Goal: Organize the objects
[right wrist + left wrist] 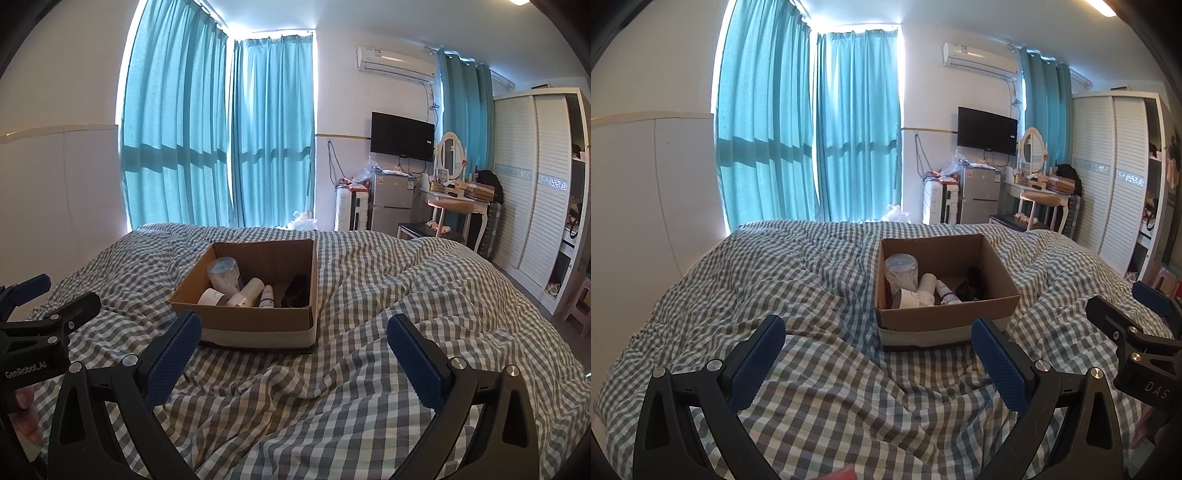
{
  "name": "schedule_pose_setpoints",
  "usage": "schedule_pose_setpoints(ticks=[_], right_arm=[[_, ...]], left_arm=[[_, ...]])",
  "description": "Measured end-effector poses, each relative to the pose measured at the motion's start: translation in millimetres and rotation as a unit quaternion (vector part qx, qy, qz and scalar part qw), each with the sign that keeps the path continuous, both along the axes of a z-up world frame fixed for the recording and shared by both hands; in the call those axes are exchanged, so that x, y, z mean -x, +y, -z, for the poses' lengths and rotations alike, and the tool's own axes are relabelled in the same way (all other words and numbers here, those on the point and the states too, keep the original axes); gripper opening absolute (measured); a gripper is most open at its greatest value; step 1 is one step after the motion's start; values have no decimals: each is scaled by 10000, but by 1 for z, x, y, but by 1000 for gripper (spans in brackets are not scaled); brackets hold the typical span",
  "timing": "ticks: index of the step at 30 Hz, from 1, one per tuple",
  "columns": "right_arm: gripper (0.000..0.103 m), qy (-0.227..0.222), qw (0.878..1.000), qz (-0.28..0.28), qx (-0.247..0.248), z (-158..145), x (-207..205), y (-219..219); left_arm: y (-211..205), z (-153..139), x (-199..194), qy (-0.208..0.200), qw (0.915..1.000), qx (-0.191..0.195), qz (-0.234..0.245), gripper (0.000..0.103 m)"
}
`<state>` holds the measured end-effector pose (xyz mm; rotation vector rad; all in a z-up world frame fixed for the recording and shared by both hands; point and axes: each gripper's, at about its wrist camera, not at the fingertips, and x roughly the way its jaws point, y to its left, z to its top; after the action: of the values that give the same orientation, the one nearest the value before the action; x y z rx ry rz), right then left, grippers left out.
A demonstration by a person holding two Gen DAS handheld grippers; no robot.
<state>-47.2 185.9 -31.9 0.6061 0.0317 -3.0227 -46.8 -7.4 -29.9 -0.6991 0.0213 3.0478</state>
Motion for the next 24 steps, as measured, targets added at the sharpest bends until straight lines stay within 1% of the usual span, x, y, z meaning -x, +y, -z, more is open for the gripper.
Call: schedule_pose_setpoints(ticks=[4, 11, 15, 24], right_arm=[[101, -6, 10000, 8, -20, 1, 0, 0], [101, -7, 10000, 32, 17, 1, 0, 2], [101, -5, 10000, 38, 36, 1, -1, 3], [101, -44, 10000, 24, 19, 3, -1, 2]], left_arm=[[-2, 1, 1, -43, 10000, -71, 20, 103], [2, 1, -1, -1, 10000, 44, 82, 103], [4, 3, -2, -25, 9999, 121, 37, 103], [4, 4, -2, -34, 9999, 135, 74, 103]])
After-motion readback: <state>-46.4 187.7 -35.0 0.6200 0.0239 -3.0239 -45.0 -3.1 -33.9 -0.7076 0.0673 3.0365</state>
